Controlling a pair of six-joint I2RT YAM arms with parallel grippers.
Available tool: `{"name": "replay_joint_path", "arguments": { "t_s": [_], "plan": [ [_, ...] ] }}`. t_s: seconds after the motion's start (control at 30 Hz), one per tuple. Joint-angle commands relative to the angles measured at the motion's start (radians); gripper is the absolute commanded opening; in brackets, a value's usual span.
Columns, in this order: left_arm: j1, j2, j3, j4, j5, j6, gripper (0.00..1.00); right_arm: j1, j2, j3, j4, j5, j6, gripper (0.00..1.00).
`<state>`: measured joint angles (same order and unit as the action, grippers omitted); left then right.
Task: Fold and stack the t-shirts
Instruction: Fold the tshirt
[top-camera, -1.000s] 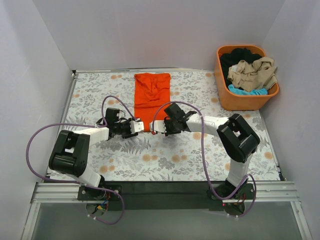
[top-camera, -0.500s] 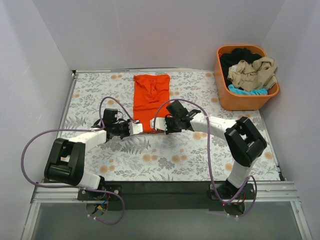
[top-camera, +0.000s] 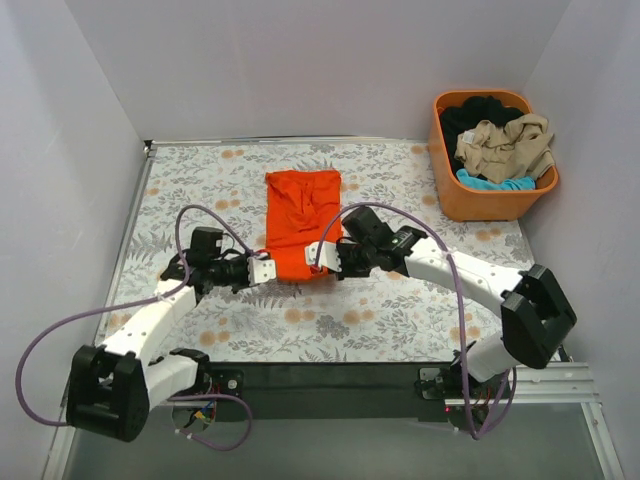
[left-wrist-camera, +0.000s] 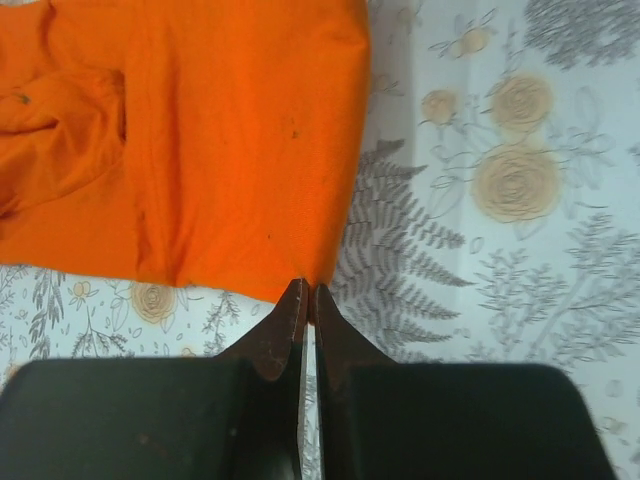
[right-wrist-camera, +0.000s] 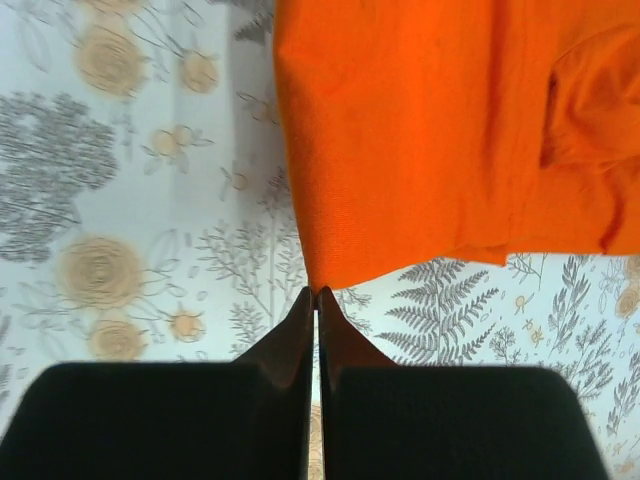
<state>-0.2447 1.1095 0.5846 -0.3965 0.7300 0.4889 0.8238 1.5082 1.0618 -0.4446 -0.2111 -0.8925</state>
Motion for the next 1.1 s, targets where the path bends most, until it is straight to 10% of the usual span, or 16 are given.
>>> {"name": "replay_joint_path", "arguments": {
  "t_s": [0.0,0.27,1.07],
  "plan": [
    [-0.004,-0.134,0.034,-0.197,0.089,-0.032,0.0,0.028,-0.104,-0.006,-0.089,-0.053,0.081,0.01],
    [-0.004,-0.307,0.151,-0.236,0.053,-0.266,0.0,0.026,-0.212,0.079,-0.137,0.012,0.106,0.01],
    [0.099,0.475,0.569,0.206,-0.017,-0.483,0.0,-0.281,0.361,0.654,-0.135,-0.076,0.007,0.01]
  ]
}}
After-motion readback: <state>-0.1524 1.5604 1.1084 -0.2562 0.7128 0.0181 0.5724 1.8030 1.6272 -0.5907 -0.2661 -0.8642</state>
